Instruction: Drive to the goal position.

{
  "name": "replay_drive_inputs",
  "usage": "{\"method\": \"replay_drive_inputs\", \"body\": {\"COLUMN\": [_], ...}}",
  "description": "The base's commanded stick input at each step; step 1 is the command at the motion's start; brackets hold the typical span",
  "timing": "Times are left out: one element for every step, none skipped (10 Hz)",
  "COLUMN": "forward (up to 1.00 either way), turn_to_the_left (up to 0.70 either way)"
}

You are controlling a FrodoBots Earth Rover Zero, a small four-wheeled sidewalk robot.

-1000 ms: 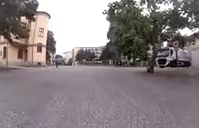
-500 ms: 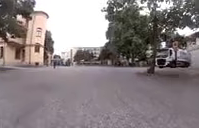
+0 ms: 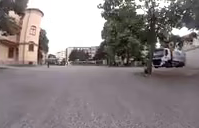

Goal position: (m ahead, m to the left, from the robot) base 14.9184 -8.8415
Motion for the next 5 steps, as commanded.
{"method": "replay_drive_inputs", "body": {"forward": [0.6, 0.6, 0.6, 0.6, 0.6], "turn_to_the_left": [-0.15, -0.15, -0.15, -0.15, -0.15]}}
